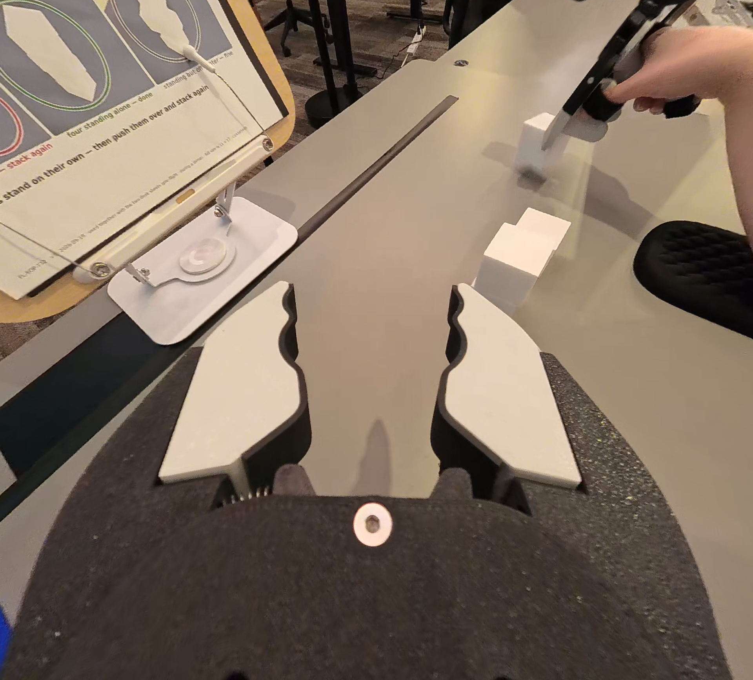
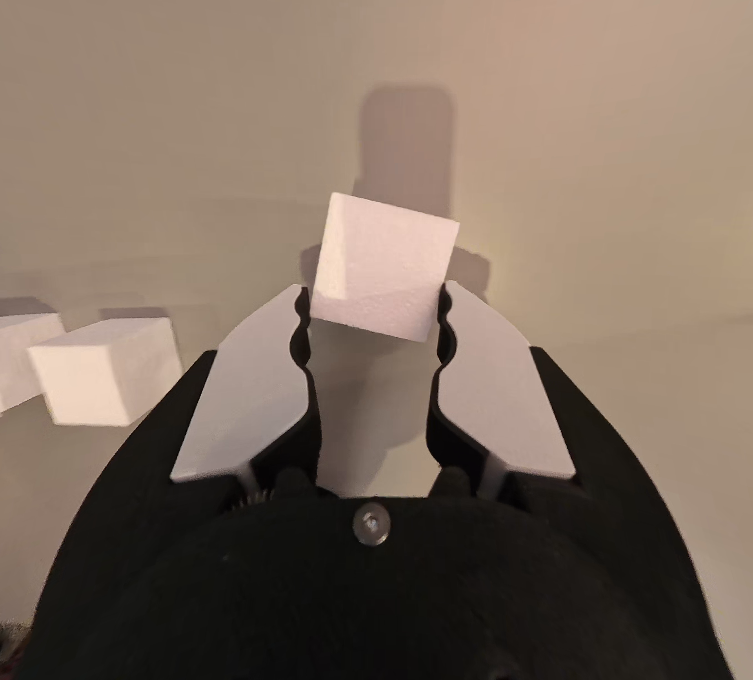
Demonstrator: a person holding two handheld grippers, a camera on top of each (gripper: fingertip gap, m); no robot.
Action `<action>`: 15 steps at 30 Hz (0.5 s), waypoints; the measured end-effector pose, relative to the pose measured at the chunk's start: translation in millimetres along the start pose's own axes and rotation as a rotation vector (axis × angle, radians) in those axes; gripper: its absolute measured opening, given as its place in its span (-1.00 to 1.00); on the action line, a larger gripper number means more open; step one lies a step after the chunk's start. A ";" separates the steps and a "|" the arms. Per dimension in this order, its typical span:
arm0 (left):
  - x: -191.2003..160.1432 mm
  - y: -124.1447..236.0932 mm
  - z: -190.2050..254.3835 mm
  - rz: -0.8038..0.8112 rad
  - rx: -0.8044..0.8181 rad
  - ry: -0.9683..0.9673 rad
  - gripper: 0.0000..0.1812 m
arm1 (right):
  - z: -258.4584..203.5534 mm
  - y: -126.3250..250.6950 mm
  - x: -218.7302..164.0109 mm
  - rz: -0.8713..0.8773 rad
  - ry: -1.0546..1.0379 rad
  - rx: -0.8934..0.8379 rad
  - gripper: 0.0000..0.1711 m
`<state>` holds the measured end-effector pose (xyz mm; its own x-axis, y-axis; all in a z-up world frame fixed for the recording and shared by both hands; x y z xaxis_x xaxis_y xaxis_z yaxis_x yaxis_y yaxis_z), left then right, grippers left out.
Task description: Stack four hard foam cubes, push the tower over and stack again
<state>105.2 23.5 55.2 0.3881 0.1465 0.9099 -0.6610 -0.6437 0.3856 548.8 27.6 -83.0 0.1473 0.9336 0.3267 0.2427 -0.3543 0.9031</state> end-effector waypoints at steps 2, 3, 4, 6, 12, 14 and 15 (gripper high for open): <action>1.3 3.8 -3.0 0.008 0.006 -0.001 -0.22 | -14.5 7.5 3.5 0.042 0.034 0.115 -0.28; 1.6 5.7 -4.4 0.010 0.007 -0.001 -0.23 | -23.7 12.4 5.6 0.066 0.059 0.185 -0.28; 1.9 7.6 -5.6 0.012 0.007 -0.001 -0.24 | -33.6 18.1 8.0 0.093 0.089 0.254 -0.28; 2.0 11.1 -8.0 0.013 0.007 -0.004 -0.25 | -55.8 32.6 14.1 0.159 0.172 0.384 -0.28; -1.5 13.2 -15.4 -0.005 0.022 0.011 -0.25 | -161.4 83.2 8.1 0.348 0.786 0.759 -0.29; -2.0 12.3 -15.9 -0.004 0.016 0.020 -0.25 | -192.4 88.8 -7.9 0.372 1.049 0.754 -0.29; -2.3 11.6 -15.3 -0.005 0.010 0.021 -0.25 | -204.9 88.6 -15.7 0.370 1.158 0.738 -0.29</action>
Point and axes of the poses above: each gripper's, where its closed fingertips meet, y back along the fingers, x out of its top, z = x × y across the jaws, the point moved 4 cm from there along y, back along the fingers, and after that the axes turned 8 degrees about x, right-handed, at the moved point
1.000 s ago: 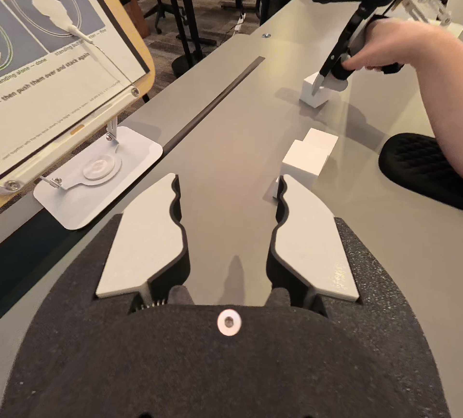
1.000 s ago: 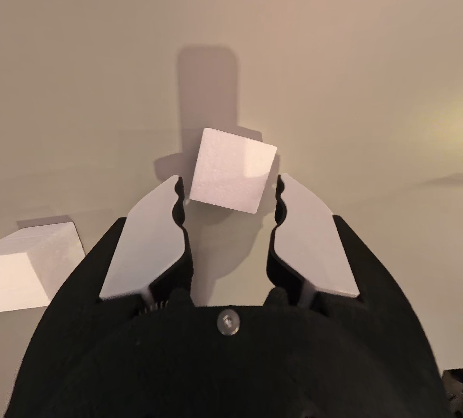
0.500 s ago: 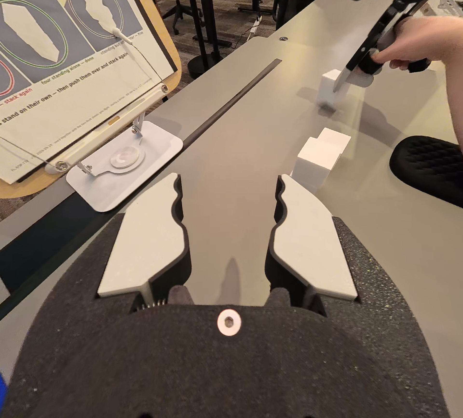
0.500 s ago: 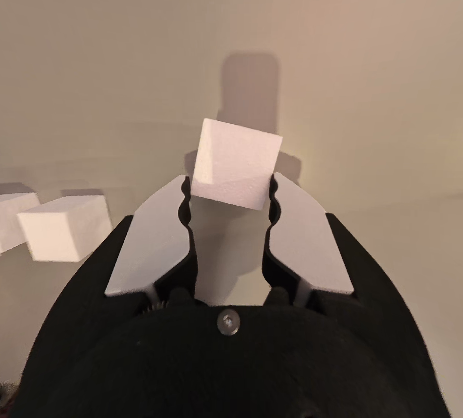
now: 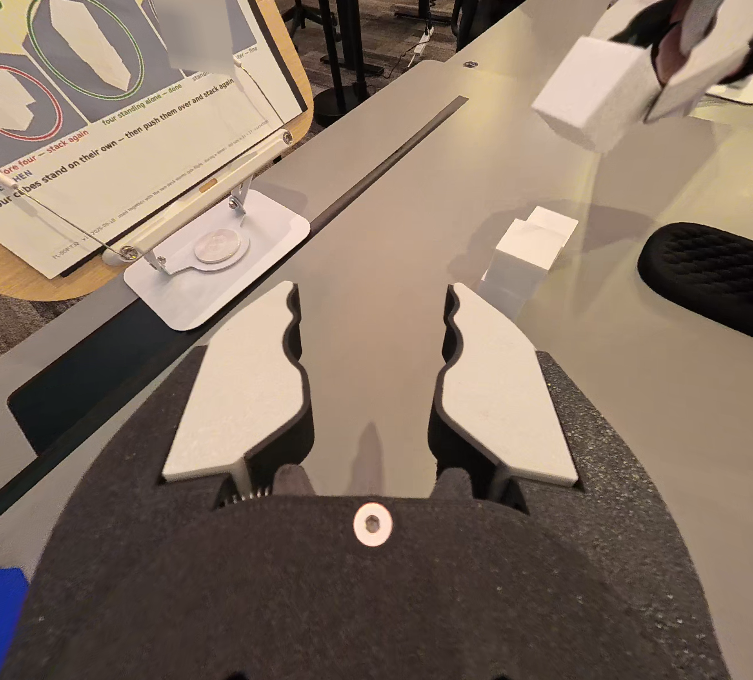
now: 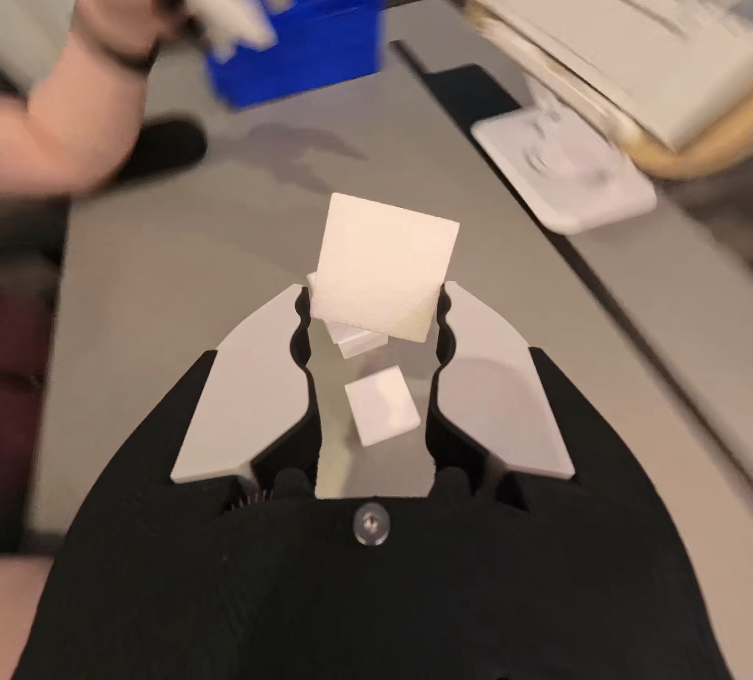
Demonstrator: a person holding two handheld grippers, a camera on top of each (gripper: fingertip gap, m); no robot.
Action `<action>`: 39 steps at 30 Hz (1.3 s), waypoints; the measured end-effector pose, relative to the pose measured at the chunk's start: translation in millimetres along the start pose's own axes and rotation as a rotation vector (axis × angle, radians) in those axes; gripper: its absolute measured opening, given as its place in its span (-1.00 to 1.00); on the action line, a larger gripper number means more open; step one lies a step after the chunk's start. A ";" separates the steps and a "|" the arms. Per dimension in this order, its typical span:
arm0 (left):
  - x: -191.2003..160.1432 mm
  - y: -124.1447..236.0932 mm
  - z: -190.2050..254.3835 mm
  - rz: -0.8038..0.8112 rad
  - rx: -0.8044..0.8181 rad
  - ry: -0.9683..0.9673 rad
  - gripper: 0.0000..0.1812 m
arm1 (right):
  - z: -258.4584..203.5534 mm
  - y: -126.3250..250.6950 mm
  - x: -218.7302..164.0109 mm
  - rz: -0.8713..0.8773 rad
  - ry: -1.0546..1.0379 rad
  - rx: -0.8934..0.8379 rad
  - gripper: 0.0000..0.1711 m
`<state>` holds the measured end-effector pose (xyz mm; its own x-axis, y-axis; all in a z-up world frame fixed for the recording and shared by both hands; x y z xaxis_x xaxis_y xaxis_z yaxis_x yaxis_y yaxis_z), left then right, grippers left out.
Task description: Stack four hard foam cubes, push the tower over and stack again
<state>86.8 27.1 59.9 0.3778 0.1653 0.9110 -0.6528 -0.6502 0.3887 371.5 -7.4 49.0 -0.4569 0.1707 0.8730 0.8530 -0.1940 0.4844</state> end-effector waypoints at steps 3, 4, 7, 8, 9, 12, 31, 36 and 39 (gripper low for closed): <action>-2.2 -2.7 1.2 -0.012 -0.005 -0.004 -0.25 | -15.7 -23.0 4.5 -0.144 0.175 0.008 -0.29; -3.0 -3.5 2.6 -0.019 -0.012 -0.008 -0.25 | -18.8 -28.4 4.0 -0.181 0.188 0.015 -0.29; -7.5 -7.1 4.8 -0.052 -0.012 -0.022 -0.25 | -23.3 -38.6 -0.5 -0.282 0.183 0.023 -0.29; -9.2 -8.6 5.8 -0.063 -0.014 -0.026 -0.25 | -26.5 -41.3 -2.3 -0.301 0.183 0.044 -0.29; -10.4 -9.9 7.2 -0.070 -0.019 -0.031 -0.25 | -29.1 -43.9 -4.2 -0.316 0.185 0.066 -0.29; -13.7 -15.4 11.6 -0.089 -0.035 -0.037 -0.26 | -26.5 -49.7 -9.7 -0.365 0.198 0.084 -0.29; -34.2 -44.2 27.0 -0.201 -0.130 -0.052 -0.28 | -8.3 -69.8 -11.0 -0.601 0.377 0.271 -0.29; -35.0 -43.4 26.9 -0.202 -0.132 -0.053 -0.28 | -2.9 -74.2 -15.1 -0.649 0.356 0.311 -0.28; -35.1 -44.1 25.2 -0.203 -0.127 -0.052 -0.28 | -3.4 -77.9 -15.3 -0.643 0.328 0.360 -0.28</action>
Point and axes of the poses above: each gripper's, where its closed fingertips meet, y back along the fingers, x out of its top, z = x × y across the jaws, the point moved 4 cm from there along y, back along the fingers, and after that the axes turned 8 degrees about x, right-handed, at the moved point
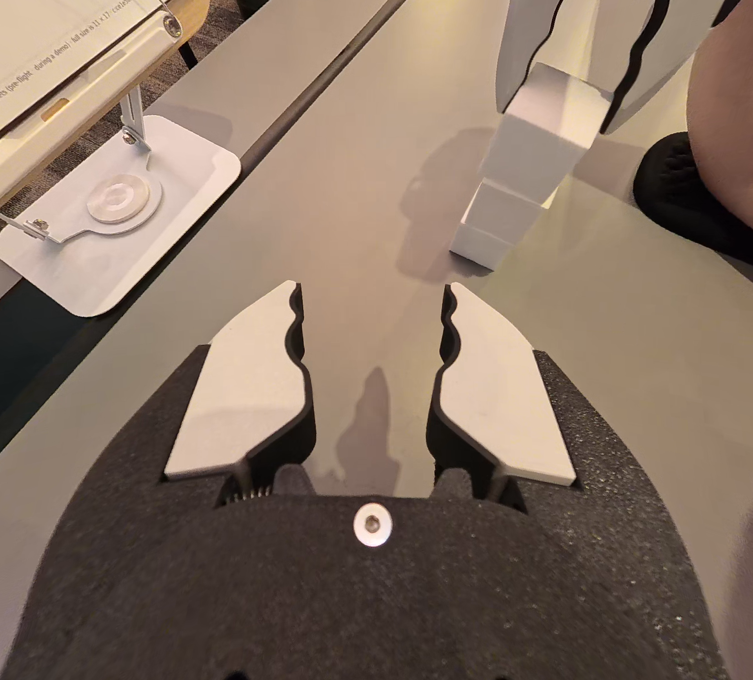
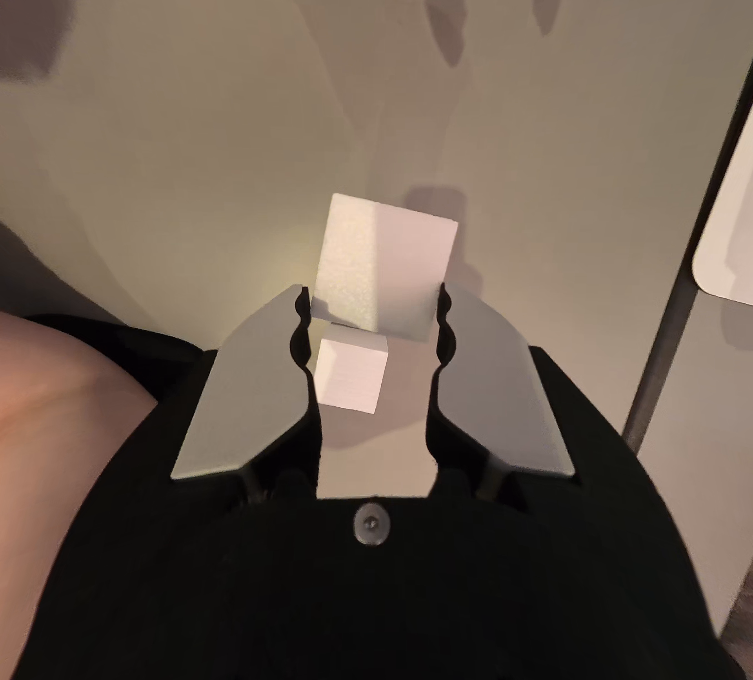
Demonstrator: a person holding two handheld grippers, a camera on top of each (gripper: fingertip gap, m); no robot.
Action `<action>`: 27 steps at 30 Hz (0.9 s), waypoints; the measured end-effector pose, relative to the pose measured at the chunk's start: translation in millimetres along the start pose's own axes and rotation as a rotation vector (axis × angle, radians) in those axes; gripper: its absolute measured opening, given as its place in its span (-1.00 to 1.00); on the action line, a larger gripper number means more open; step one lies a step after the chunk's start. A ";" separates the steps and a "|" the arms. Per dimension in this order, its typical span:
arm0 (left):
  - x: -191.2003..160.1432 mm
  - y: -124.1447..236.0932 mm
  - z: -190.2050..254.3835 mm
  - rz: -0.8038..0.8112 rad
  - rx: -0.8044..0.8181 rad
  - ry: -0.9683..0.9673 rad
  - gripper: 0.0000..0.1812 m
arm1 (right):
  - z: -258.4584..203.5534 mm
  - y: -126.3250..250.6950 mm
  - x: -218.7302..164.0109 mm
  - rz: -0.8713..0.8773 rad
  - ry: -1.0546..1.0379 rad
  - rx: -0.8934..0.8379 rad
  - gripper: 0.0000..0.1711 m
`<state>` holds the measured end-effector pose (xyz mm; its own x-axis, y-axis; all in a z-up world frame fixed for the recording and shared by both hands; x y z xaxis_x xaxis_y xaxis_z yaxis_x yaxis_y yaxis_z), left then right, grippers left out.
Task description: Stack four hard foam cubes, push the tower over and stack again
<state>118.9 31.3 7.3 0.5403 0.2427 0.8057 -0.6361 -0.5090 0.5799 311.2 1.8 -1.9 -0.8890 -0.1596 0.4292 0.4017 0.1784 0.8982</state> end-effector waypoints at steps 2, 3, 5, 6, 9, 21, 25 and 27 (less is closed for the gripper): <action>-1.0 -1.5 -1.7 -0.006 0.007 -0.001 -0.28 | -1.9 -1.3 0.8 0.010 0.000 0.030 -0.28; -1.8 -2.5 -2.2 -0.010 0.007 -0.002 -0.28 | -2.3 -1.1 0.8 0.010 0.012 0.029 -0.28; -3.3 -4.3 -3.4 -0.018 0.009 0.003 -0.28 | -3.1 -0.6 0.1 0.010 0.022 0.025 -0.28; -4.0 -5.1 -3.4 -0.021 0.009 0.003 -0.28 | -3.1 -0.1 -0.7 0.008 0.020 0.021 -0.28; -5.4 -6.5 -2.6 -0.027 0.007 0.001 -0.28 | -3.6 1.7 -0.5 0.019 0.022 0.013 -0.28; -6.5 -10.0 2.0 -0.035 0.009 -0.015 -0.28 | -1.0 -1.4 1.6 0.013 0.028 0.004 -0.28; -7.2 -12.2 5.2 -0.042 0.002 -0.026 -0.27 | -0.1 -1.3 1.3 0.022 -0.004 0.008 -0.28; -6.9 -12.5 6.3 -0.040 -0.005 -0.025 -0.26 | 0.4 0.6 1.6 0.028 -0.008 -0.014 -0.24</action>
Point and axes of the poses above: each gripper's, where its closed fingertips meet, y back along the fingers, x out of its top, z = x × y across the jaws, the point moved 4 cm from there along y, back along the fingers, and after that the axes turned 8 degrees about x, right-handed, at the moved point
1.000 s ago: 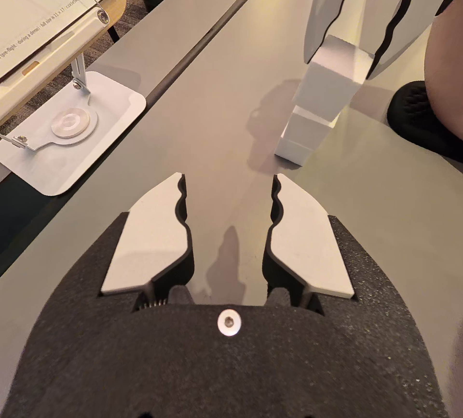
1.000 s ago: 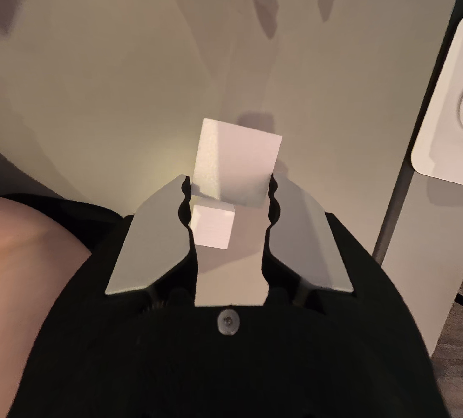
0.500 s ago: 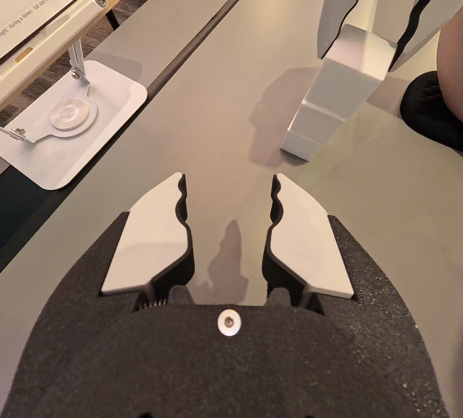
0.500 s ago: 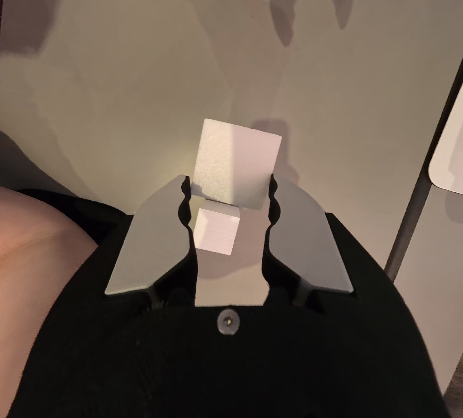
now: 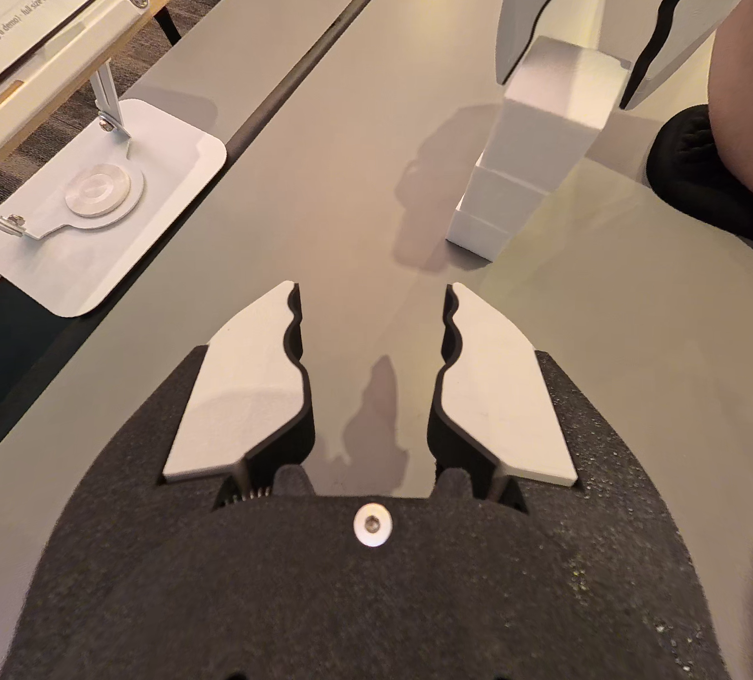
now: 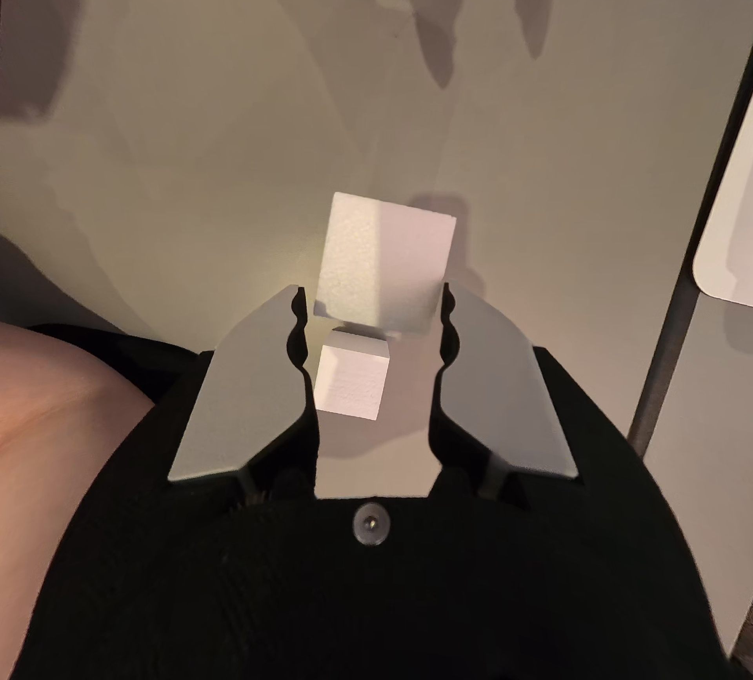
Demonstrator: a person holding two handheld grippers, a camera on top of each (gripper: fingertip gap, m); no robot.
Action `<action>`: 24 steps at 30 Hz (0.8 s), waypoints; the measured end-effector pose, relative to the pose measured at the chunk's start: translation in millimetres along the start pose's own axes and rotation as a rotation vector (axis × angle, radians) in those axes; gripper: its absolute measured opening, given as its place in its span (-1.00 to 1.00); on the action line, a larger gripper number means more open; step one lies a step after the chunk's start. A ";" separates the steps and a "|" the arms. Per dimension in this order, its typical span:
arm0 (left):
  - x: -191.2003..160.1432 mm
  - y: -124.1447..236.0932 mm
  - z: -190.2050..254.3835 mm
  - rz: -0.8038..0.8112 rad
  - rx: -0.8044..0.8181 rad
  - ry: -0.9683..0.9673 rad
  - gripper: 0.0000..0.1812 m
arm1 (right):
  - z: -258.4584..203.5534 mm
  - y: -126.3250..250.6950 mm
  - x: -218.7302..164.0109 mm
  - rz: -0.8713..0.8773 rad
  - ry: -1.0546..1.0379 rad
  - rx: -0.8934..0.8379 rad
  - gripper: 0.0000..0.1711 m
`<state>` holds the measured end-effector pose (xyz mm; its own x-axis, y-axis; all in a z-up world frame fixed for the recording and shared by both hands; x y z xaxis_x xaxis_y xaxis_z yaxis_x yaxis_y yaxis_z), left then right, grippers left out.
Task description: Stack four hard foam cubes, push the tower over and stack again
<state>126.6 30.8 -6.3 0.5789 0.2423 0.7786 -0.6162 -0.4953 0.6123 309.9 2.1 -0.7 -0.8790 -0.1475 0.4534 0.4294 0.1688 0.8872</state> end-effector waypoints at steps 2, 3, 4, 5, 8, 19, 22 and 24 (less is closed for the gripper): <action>0.1 -0.2 0.2 0.002 -0.004 0.003 -0.25 | -0.9 6.8 2.1 0.035 0.004 -0.036 -0.17; 0.1 0.1 0.5 0.003 -0.008 0.003 -0.25 | -3.8 12.2 3.6 0.065 0.011 -0.052 -0.16; 0.3 0.6 0.6 0.005 -0.010 0.004 -0.25 | -7.9 18.9 5.2 0.100 0.022 -0.074 -0.15; 0.8 1.3 0.6 0.009 -0.012 0.005 -0.25 | -13.5 26.7 6.6 0.140 0.034 -0.100 -0.13; 5.2 6.5 0.3 0.037 -0.022 0.012 -0.25 | -32.2 52.2 6.9 0.279 0.050 -0.197 -0.11; 24.9 41.5 8.9 0.154 -0.073 0.001 -0.25 | -26.2 -10.6 -97.9 0.447 -0.232 -0.235 -0.12; 25.2 45.5 8.9 0.158 -0.080 0.002 -0.24 | -21.9 -30.8 -113.5 0.433 -0.261 -0.230 -0.13; 24.5 46.4 7.0 0.157 -0.079 0.006 -0.24 | -19.3 -40.4 -121.4 0.416 -0.288 -0.212 -0.15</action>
<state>115.9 7.9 40.2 0.4692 0.1726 0.8661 -0.7390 -0.4602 0.4921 403.2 -5.6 -89.9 -0.6347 0.1678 0.7543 0.7589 -0.0485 0.6494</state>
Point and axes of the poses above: each gripper's, where its closed fingertips meet, y back along the fingers, x out of its top, z = x × y across the jaws, the point moved 4 cm from there along y, back along the fingers, and after that the axes turned 8 degrees about x, right-handed, at the moved point
